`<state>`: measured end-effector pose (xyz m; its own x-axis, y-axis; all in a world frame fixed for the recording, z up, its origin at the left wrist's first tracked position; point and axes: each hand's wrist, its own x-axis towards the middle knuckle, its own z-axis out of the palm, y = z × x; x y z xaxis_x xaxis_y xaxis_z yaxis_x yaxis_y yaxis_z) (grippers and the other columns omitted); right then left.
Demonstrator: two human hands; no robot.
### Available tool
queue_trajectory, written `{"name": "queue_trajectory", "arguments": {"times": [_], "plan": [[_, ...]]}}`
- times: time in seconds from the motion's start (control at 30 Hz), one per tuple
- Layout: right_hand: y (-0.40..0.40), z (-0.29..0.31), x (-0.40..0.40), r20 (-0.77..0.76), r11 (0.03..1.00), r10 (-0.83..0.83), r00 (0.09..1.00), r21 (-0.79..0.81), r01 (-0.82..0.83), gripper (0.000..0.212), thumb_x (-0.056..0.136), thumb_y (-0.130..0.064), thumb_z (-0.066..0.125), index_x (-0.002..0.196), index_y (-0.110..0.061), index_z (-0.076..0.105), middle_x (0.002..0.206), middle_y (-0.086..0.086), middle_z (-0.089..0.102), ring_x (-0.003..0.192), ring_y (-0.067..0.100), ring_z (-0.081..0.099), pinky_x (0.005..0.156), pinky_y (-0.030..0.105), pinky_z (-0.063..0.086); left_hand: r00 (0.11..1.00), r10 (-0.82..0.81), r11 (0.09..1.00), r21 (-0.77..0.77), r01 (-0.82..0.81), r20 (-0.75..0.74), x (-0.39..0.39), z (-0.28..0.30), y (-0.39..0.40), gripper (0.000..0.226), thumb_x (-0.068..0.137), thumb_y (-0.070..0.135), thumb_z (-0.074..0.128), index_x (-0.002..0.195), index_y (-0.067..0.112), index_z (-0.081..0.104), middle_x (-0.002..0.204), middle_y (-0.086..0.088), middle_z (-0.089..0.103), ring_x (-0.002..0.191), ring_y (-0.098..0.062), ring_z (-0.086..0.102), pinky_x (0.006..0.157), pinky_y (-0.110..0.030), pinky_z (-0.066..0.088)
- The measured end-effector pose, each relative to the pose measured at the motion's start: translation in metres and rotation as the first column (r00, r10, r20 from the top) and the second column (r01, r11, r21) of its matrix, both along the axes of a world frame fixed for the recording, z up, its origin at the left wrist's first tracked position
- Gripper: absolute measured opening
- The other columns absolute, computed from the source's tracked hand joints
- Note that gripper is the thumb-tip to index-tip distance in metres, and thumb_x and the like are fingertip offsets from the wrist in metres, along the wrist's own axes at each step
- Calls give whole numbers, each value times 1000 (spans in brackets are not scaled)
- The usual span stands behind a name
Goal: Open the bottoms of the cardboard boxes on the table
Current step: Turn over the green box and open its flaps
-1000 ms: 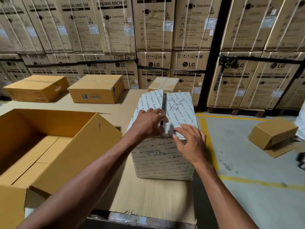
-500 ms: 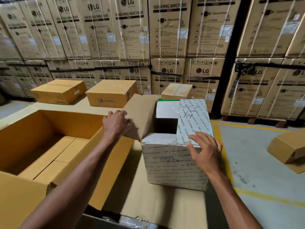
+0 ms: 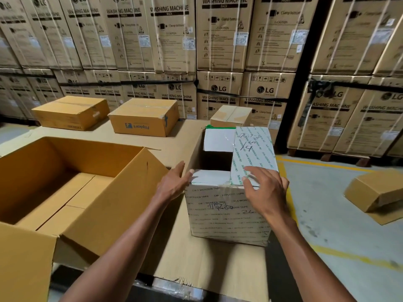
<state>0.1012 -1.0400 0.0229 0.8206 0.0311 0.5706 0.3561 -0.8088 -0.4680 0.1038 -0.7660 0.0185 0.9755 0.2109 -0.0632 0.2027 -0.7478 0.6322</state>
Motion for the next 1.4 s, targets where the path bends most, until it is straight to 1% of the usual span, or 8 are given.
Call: {"name": "queue_trajectory", "arguments": {"times": [0.13,0.23,0.43,0.67,1.0,1.17,1.3,1.4], "plan": [[34,33,22,-289,955,172,942,-184,-231,28,93,-37,47,111,-45,66,114,-21,58,113,16,46,95,35,32,999,-19,991,130,12,50,5,5,-6,63,96,51,35,155,46,14,155,-13,38,135,-35,45,107,-64,37],[60,47,38,-467,843,15,884,-469,-262,31,84,-28,39,94,-36,67,123,-3,63,107,31,49,94,47,38,997,-30,992,122,22,67,4,9,-14,65,98,35,41,156,46,12,142,-12,48,116,-26,54,97,-53,49],[69,81,33,-405,731,-151,902,-659,-174,18,82,-10,54,99,-12,61,109,8,58,93,31,59,87,42,40,995,-36,997,67,30,93,6,3,-13,45,101,31,44,146,35,46,154,-5,39,131,-26,50,107,-57,37],[4,158,39,-158,913,-216,964,-383,141,16,85,-5,58,98,-8,66,98,13,65,93,37,64,78,41,55,989,-19,1000,10,18,147,12,-9,-10,44,103,33,41,147,38,44,154,-4,41,131,-27,51,105,-58,40],[-121,80,56,-432,852,-505,747,-384,354,29,86,-32,64,111,-19,70,119,12,66,108,35,59,83,39,42,983,-20,998,-51,30,183,13,-16,-8,45,102,28,39,145,36,47,154,-3,43,135,-26,47,109,-61,38],[-122,-10,46,-615,950,-181,768,93,299,22,98,-37,56,107,-22,70,117,4,69,99,25,59,87,34,48,977,-20,999,-45,30,213,11,-13,-11,46,99,24,40,142,33,52,152,-2,47,134,-26,49,110,-60,39],[-103,-51,39,-663,857,81,744,428,288,30,106,-34,43,116,-28,70,115,3,70,103,26,65,94,49,55,989,-63,997,-26,67,136,14,-6,-6,41,98,27,46,137,31,57,153,-6,43,130,-27,50,107,-58,44],[-95,-53,36,-632,791,131,764,531,304,35,106,-38,41,125,-26,68,116,1,70,110,24,63,98,48,53,953,-102,966,258,27,284,16,10,-9,33,90,26,67,123,28,68,146,-1,50,123,-25,54,102,-48,48]]}}
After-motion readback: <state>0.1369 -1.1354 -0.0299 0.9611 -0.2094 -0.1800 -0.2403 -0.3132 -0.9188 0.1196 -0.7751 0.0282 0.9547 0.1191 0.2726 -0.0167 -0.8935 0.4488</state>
